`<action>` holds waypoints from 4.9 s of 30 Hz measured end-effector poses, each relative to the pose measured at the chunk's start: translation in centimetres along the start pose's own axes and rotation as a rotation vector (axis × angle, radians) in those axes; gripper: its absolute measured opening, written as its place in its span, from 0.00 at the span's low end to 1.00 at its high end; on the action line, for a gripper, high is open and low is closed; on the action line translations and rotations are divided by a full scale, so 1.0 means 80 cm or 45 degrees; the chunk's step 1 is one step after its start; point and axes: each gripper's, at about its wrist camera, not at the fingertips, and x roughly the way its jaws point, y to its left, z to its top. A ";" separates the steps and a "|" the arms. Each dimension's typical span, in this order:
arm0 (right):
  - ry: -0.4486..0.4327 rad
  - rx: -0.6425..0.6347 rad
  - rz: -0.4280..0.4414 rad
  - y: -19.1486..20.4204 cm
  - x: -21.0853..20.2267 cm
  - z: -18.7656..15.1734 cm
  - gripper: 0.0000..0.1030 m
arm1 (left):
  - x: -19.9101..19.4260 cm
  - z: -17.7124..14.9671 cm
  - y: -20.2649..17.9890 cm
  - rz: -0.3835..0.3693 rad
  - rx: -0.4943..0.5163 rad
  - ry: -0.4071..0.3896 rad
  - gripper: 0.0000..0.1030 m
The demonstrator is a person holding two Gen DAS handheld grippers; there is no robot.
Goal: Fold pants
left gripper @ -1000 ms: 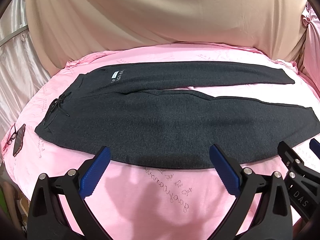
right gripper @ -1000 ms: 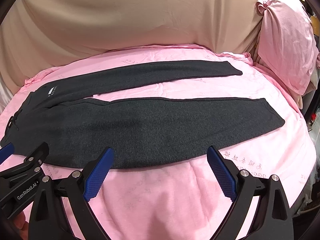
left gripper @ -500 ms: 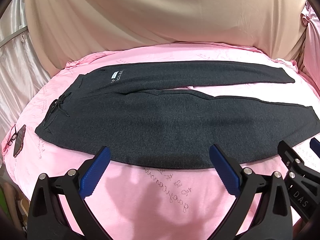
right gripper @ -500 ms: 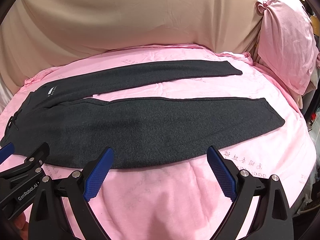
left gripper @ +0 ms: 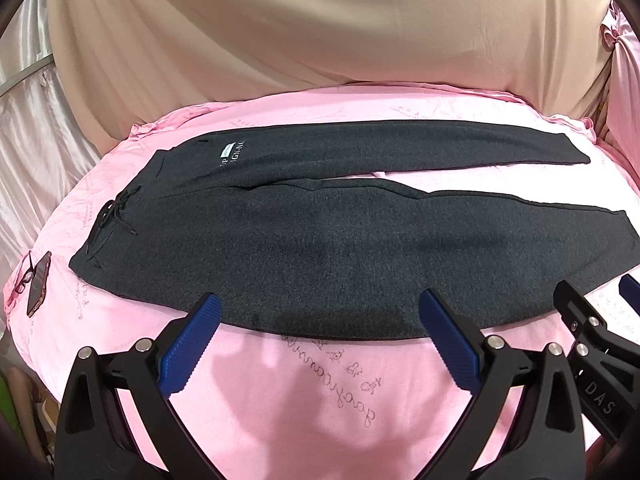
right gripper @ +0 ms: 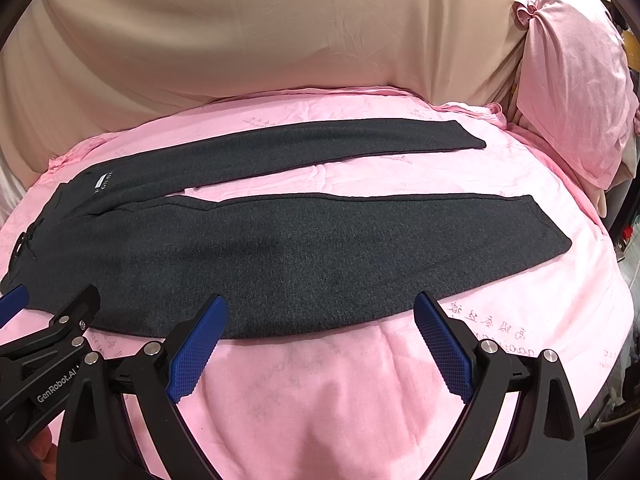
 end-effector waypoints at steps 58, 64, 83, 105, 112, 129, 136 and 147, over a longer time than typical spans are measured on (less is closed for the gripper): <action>-0.043 -0.070 -0.189 -0.261 0.265 0.262 0.89 | 0.286 0.269 0.273 0.411 -0.264 0.055 0.95; 0.020 0.099 -0.136 -0.343 0.314 0.306 0.89 | 0.382 0.286 0.373 0.376 -0.430 0.257 0.95; 0.179 0.092 -0.082 -0.310 0.438 0.345 0.10 | 0.445 0.261 0.402 0.454 -0.616 0.411 0.18; -0.215 -0.032 -0.050 -0.323 0.097 0.198 0.08 | 0.100 0.144 0.422 0.134 -0.529 0.046 0.09; 0.016 0.025 -0.192 -0.361 0.131 0.065 0.23 | 0.101 0.012 0.426 0.100 -0.668 0.192 0.39; -0.155 0.173 -0.047 -0.286 0.040 -0.012 0.66 | 0.180 -0.015 0.422 -0.209 -1.165 0.387 0.10; -0.118 0.326 0.138 -0.284 0.048 -0.014 0.66 | 0.124 -0.030 0.446 -0.238 -1.096 0.315 0.07; 0.151 0.725 0.282 -0.336 0.160 0.059 0.67 | 0.150 -0.030 0.443 -0.154 -1.025 0.380 0.08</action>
